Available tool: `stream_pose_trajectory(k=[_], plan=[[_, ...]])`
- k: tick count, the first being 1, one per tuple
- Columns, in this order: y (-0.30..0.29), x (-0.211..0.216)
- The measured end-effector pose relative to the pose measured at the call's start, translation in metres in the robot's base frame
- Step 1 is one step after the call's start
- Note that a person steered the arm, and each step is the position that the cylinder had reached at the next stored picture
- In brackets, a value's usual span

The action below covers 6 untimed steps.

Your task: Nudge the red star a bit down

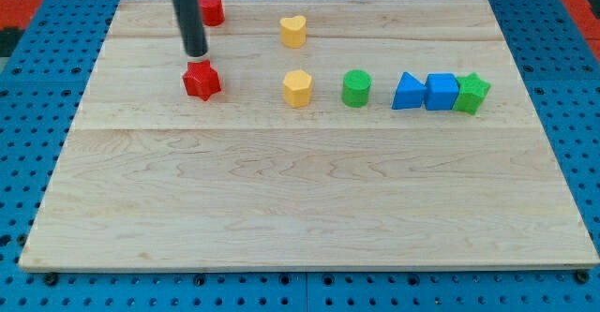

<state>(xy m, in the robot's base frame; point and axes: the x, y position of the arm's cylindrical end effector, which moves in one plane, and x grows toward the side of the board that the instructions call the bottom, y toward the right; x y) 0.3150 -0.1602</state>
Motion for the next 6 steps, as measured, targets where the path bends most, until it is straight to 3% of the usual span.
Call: stream_pose_trajectory(k=[1, 2, 3, 4, 6], plan=[[-0.017, 0.034], [0.03, 0.06], [0.029, 0.044], [0.061, -0.007], [0.076, 0.017]])
